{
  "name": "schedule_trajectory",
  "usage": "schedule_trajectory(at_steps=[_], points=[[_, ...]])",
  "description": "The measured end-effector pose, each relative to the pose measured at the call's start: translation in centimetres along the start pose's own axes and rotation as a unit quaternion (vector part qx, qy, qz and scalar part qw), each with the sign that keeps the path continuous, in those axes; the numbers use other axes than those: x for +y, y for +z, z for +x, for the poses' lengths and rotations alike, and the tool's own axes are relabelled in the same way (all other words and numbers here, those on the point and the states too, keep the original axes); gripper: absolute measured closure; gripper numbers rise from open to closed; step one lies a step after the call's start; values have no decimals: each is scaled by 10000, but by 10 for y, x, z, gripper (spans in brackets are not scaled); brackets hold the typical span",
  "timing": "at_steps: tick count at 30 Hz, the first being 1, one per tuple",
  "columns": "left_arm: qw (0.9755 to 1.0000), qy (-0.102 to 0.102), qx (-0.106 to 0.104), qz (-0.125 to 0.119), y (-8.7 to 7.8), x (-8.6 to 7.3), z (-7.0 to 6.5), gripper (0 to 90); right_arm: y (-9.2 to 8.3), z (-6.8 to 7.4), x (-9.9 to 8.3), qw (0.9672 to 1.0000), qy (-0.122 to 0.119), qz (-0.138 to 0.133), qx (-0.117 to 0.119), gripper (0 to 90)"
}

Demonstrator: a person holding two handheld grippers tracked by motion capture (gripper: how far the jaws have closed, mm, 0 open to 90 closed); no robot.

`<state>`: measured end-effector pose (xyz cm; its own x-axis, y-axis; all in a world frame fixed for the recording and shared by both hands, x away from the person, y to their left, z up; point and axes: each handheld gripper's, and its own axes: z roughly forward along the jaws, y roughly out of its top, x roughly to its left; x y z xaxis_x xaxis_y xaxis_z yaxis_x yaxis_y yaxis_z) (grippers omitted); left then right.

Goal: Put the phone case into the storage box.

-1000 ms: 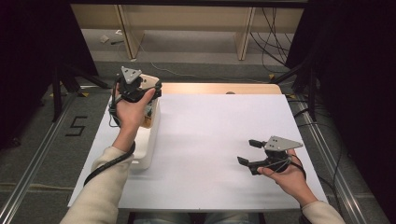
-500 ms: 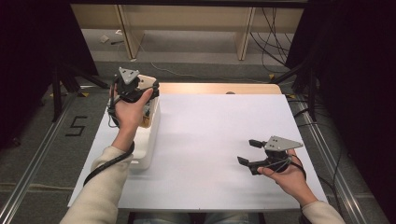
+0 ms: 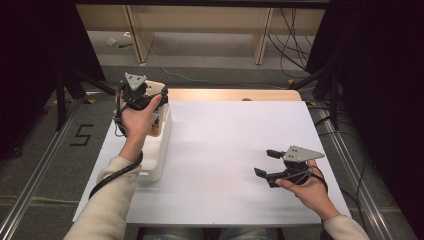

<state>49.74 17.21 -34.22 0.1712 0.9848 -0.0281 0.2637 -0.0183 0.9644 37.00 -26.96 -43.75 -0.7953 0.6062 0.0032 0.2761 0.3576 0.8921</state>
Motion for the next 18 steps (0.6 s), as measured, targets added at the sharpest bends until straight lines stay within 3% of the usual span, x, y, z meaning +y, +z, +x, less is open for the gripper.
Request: schedule_trajectory(at_steps=[18], points=[[10000,-46,44,29,4,-5,6,110,0,0,0,10000,-1,6,2,197]])
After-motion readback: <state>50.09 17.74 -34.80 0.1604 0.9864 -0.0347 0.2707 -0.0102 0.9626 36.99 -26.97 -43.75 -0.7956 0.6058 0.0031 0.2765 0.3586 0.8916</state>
